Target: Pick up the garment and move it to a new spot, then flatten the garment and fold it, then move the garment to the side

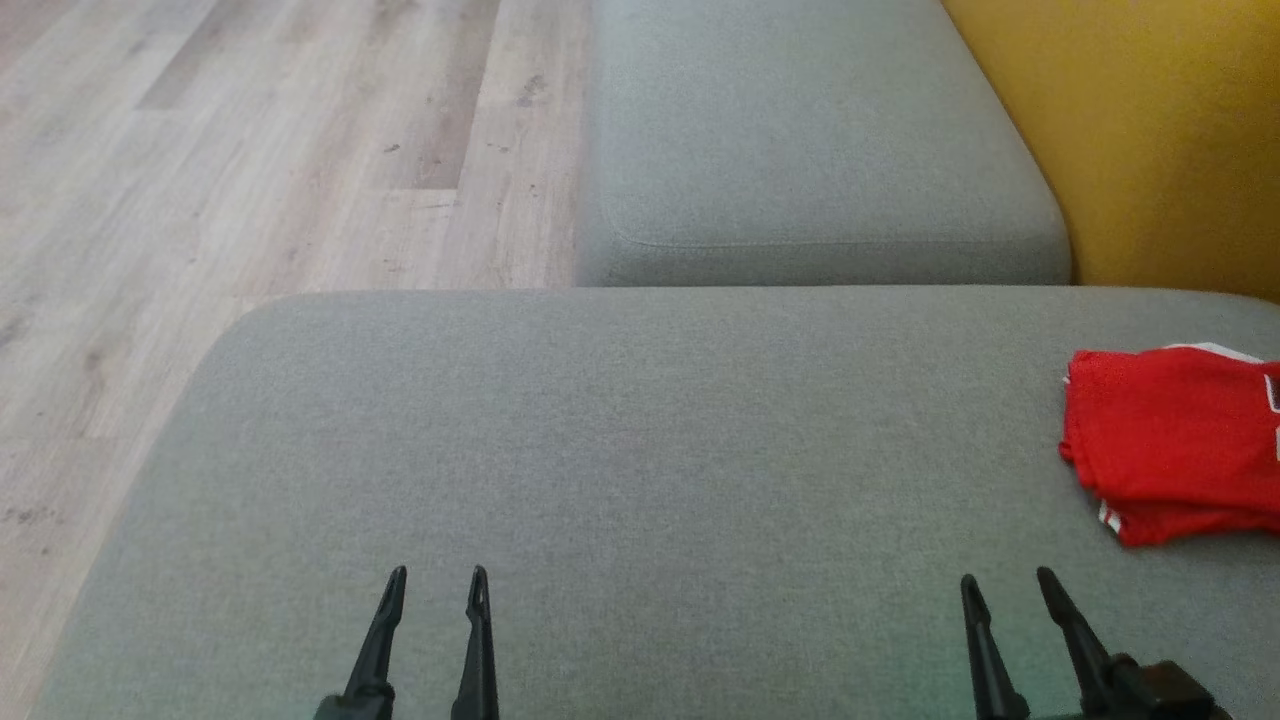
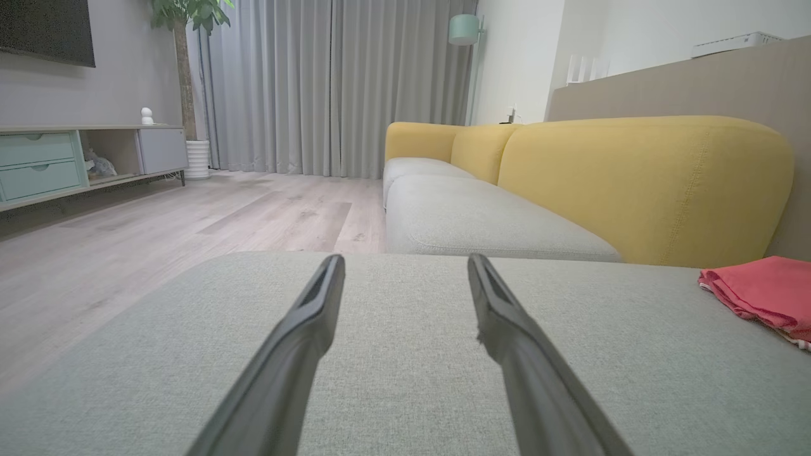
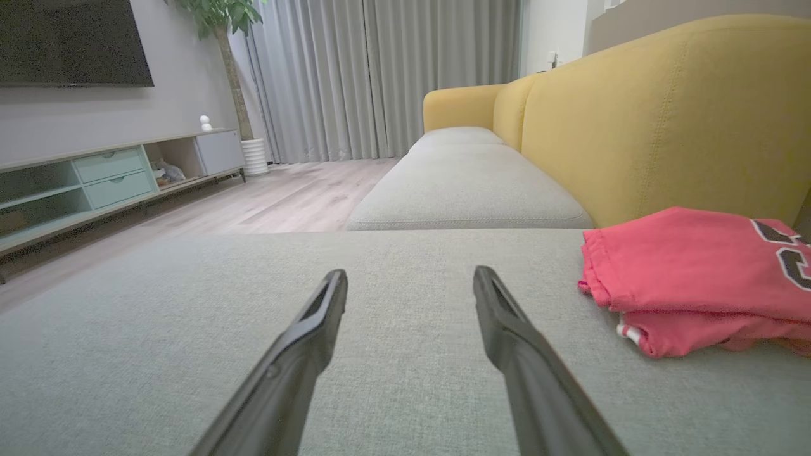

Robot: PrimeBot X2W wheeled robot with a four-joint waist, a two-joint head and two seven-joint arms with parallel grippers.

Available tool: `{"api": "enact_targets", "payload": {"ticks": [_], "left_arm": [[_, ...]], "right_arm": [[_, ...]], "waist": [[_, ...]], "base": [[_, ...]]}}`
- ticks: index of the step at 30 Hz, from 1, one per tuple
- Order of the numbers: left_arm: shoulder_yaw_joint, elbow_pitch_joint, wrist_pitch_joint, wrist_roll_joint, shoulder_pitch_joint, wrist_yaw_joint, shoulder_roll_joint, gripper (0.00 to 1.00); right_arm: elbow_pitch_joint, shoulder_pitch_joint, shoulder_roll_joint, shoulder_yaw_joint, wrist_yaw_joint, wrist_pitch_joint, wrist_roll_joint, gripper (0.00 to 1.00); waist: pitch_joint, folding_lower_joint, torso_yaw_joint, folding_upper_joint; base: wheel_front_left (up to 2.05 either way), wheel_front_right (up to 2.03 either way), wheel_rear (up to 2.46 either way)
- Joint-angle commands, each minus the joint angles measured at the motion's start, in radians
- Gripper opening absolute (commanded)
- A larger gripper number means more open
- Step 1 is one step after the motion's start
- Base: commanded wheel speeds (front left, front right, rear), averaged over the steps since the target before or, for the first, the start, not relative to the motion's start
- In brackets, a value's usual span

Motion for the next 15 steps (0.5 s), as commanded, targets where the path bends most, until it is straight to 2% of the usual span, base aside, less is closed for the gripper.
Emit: {"api": "enact_targets", "payload": {"ticks": [1, 7, 8, 10, 15], "left_arm": [[0.039, -0.026, -0.005, 0.012, -0.045, -0.001, -0.004, 1.00], [0.046, -0.008, -0.005, 0.038, -0.043, -0.010, -0.004, 1.00], [0.001, 0.042, 0.000, 0.033, 0.002, -0.010, 0.000, 0.00], [-0.001, 0.074, 0.000, 0.032, 0.020, -0.010, -0.001, 0.00], [0.011, 0.070, 0.011, -0.029, 0.010, -0.018, 0.002, 0.00]], "right_arm": [[-0.039, -0.038, -0.008, 0.030, 0.007, -0.011, -0.010, 1.00], [-0.039, -0.023, -0.005, 0.029, 0.007, -0.011, -0.006, 1.00], [0.014, 0.018, 0.002, 0.010, 0.000, 0.002, -0.003, 0.00], [0.049, 0.028, 0.002, 0.013, 0.000, 0.005, -0.002, 0.00], [0.049, 0.013, 0.002, 0.007, 0.000, 0.018, 0.059, 0.00]], "waist": [[-0.010, 0.0004, 0.010, -0.0001], [-0.015, 0.0004, 0.015, -0.0001], [-0.016, 0.0004, 0.015, -0.0001], [-0.016, 0.0004, 0.015, -0.0001], [-0.008, 0.0004, 0.011, -0.0001]], "base": [[0.00, 0.00, 0.00], [0.00, 0.00, 0.00], [0.00, 0.00, 0.00], [0.00, 0.00, 0.00], [0.00, 0.00, 0.00]]}}
